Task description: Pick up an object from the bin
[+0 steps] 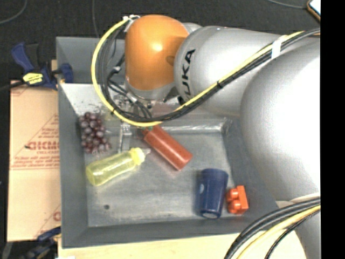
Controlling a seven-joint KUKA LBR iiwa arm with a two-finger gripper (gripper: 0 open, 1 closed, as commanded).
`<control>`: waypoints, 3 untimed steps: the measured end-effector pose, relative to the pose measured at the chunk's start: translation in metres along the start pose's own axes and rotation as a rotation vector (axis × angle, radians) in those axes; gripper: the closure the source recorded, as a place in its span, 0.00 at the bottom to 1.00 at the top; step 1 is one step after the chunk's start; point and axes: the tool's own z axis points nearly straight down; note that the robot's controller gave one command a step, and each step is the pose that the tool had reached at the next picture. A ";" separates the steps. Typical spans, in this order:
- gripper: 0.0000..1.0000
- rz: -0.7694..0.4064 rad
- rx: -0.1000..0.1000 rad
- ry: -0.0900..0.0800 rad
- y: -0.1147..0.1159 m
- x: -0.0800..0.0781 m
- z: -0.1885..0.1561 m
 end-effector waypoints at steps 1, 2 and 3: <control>0.00 0.004 -0.002 -0.008 -0.001 -0.002 -0.005; 0.00 -0.331 0.001 -0.011 0.003 0.036 0.100; 0.00 -0.390 0.001 -0.020 -0.002 0.063 0.062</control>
Offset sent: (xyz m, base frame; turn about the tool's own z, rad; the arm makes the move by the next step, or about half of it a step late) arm -0.0449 0.0047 -0.1197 -0.3880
